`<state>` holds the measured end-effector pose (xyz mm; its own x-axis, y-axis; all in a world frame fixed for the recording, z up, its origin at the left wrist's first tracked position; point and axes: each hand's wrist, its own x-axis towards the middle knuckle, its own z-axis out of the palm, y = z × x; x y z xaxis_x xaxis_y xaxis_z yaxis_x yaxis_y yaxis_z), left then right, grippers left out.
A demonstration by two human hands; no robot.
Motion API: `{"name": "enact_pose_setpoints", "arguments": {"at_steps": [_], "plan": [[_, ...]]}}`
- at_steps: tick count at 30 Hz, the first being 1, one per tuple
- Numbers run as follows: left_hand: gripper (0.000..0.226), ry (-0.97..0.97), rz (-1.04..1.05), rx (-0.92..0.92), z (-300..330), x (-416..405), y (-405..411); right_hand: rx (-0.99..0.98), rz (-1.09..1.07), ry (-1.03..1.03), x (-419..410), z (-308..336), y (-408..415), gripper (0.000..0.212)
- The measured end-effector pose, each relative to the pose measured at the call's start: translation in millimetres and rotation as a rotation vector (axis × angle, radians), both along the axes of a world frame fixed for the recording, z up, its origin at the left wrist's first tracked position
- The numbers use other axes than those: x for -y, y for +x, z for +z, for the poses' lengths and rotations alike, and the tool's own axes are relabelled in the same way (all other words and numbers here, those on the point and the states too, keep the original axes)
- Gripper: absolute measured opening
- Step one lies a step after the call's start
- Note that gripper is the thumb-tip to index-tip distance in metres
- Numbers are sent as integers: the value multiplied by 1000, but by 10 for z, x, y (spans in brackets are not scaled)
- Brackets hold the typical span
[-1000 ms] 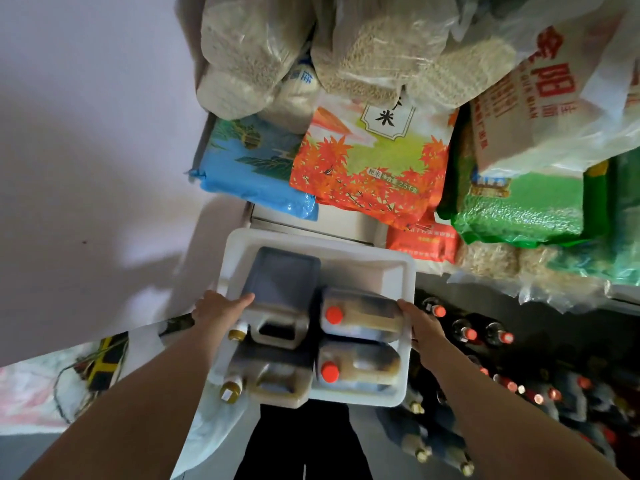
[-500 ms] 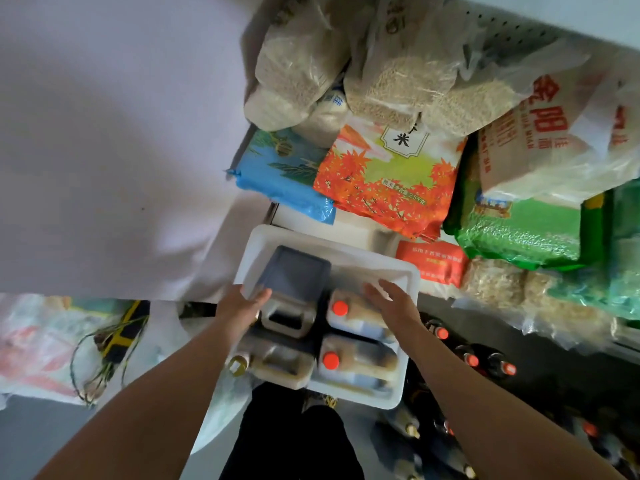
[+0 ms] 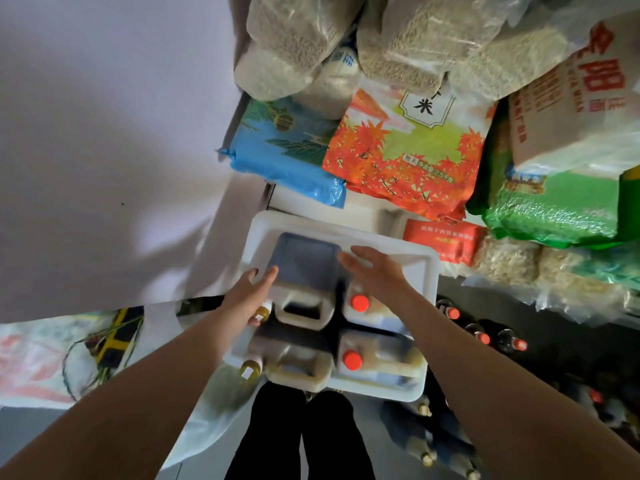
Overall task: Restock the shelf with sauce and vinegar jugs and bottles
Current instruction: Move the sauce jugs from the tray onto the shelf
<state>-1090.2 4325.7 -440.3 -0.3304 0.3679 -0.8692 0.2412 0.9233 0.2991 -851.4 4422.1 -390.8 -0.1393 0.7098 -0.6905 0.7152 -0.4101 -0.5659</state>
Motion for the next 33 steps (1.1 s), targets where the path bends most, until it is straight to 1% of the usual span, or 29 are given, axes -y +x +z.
{"name": "enact_pose_setpoints", "arguments": {"at_steps": [5,7,9,10,11,12,13,14,15,16,17,18,19,21,25,30,33], "plan": [[81,142,2,8,81,-112,-69,-93,-26,-14,-36,-57,10,50],[73,242,99,90,125,-235,-42,-136,-36,-45,-22,-66,25,49],[66,342,227,227,202,-426,-46,-207,-33,-71,-14,-70,36,47],[63,385,258,300,256,-544,-75,-246,-20,-83,-24,-70,39,50],[63,422,252,373,301,-669,-120,-287,-8,-101,-41,-66,38,57],[69,443,216,438,341,-792,-175,-321,-7,-117,-60,-67,33,67],[81,433,153,474,360,-912,-238,-339,-15,-126,-82,-78,25,79],[96,392,57,464,362,-1010,-290,-330,-20,-125,-103,-95,11,92],[105,345,-84,390,333,-1067,-329,-303,-16,-121,-125,-114,-10,101],[108,314,-249,287,280,-1076,-358,-277,4,-111,-147,-144,-34,105],[109,304,-387,202,211,-1042,-377,-257,35,-99,-167,-192,-59,105],[112,310,-471,162,130,-978,-387,-235,74,-85,-173,-250,-79,102],[115,321,-511,153,56,-896,-389,-206,114,-69,-174,-307,-93,99],[116,364,-516,154,-73,-751,-373,-154,164,-31,-172,-420,-94,95],[110,479,-420,153,-207,-674,-300,-196,87,-16,-187,-585,-59,96],[100,536,-479,58,-241,-634,-309,-132,214,82,-192,-729,-8,95],[93,552,-466,53,-240,-639,-302,-120,218,146,-185,-787,13,88]]}}
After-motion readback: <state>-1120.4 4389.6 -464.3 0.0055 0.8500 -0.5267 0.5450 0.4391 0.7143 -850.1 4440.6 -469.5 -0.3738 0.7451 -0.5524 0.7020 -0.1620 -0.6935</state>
